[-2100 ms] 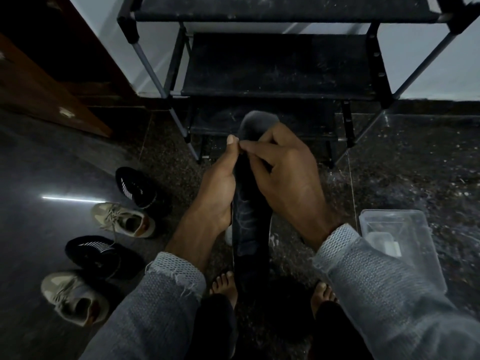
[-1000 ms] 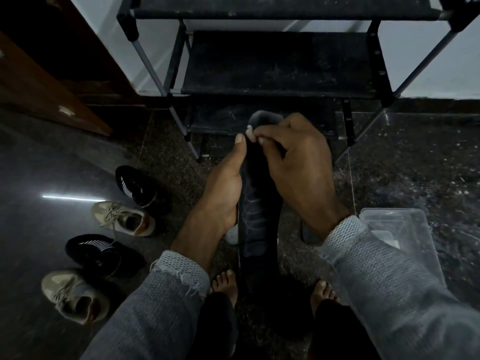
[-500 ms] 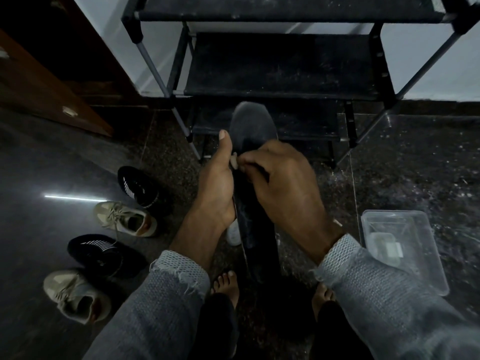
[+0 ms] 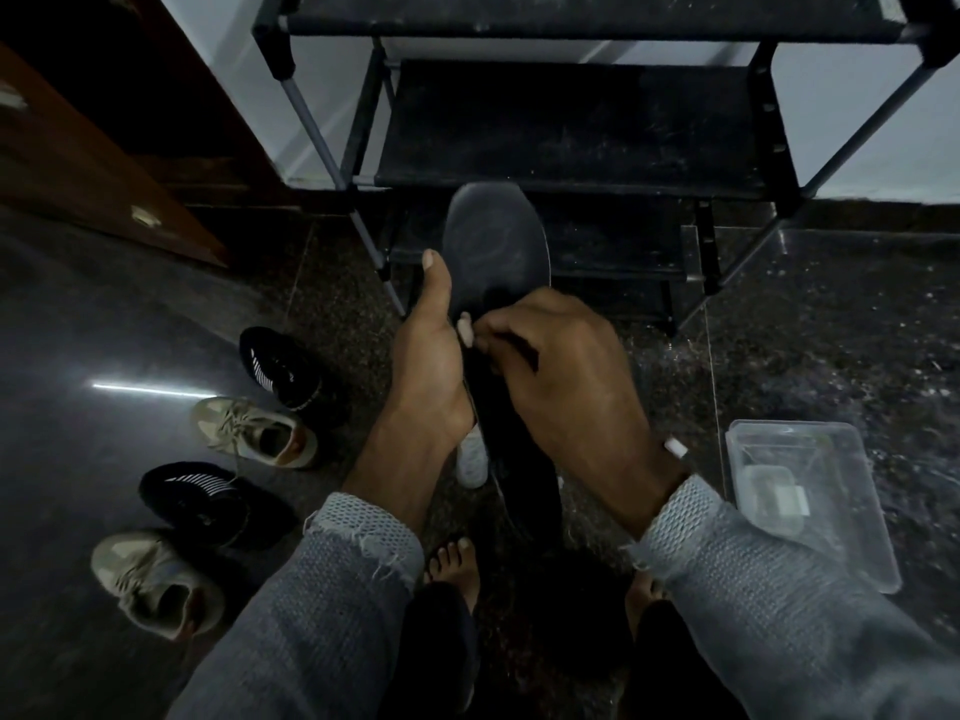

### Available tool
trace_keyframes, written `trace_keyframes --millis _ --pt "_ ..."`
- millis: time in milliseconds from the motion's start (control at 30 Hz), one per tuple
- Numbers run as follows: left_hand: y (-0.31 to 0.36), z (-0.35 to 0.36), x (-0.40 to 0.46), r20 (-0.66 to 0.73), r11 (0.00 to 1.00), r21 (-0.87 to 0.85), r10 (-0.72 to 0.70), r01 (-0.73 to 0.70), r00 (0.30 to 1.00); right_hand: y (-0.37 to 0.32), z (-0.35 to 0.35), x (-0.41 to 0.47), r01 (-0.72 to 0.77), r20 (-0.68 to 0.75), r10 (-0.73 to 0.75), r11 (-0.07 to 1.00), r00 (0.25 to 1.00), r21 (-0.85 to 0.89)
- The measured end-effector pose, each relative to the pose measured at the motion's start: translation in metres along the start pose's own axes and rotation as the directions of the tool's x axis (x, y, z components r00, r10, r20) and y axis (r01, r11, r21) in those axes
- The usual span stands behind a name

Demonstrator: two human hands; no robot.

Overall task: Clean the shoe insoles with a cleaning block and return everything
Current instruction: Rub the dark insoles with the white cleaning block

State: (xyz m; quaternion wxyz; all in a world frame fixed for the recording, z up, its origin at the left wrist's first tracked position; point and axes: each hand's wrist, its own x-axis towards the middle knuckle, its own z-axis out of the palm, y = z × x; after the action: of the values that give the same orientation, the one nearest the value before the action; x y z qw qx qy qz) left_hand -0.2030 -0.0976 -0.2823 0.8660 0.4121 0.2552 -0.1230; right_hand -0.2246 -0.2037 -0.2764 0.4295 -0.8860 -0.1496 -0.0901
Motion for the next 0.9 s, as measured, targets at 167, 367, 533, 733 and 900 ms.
trace_keyframes --millis 167,367,533,733,900 --pt "-0.006 0.004 0.006 -0.060 0.995 0.030 0.101 -0.099 0.993 0.018 -0.009 0.009 -0.113 -0.096 0.103 0.988 0.990 -0.102" --pt "-0.001 -0.001 0.002 -0.037 0.999 0.012 0.036 -0.036 0.999 -0.008 0.001 -0.004 -0.027 0.025 0.027 0.999 0.999 0.022" --pt "0.000 0.003 0.001 0.008 0.997 -0.072 0.012 -0.011 1.000 0.008 -0.003 0.003 -0.073 -0.039 0.070 0.994 0.997 -0.076" --pt "-0.001 0.004 -0.002 -0.012 0.999 -0.047 0.014 -0.015 1.000 0.005 0.001 0.001 -0.107 -0.026 0.107 0.994 0.994 0.015" --pt "-0.001 0.006 -0.004 -0.014 0.999 -0.031 0.016 -0.017 1.000 0.000 0.002 0.001 -0.087 -0.012 0.088 0.996 0.996 0.030"
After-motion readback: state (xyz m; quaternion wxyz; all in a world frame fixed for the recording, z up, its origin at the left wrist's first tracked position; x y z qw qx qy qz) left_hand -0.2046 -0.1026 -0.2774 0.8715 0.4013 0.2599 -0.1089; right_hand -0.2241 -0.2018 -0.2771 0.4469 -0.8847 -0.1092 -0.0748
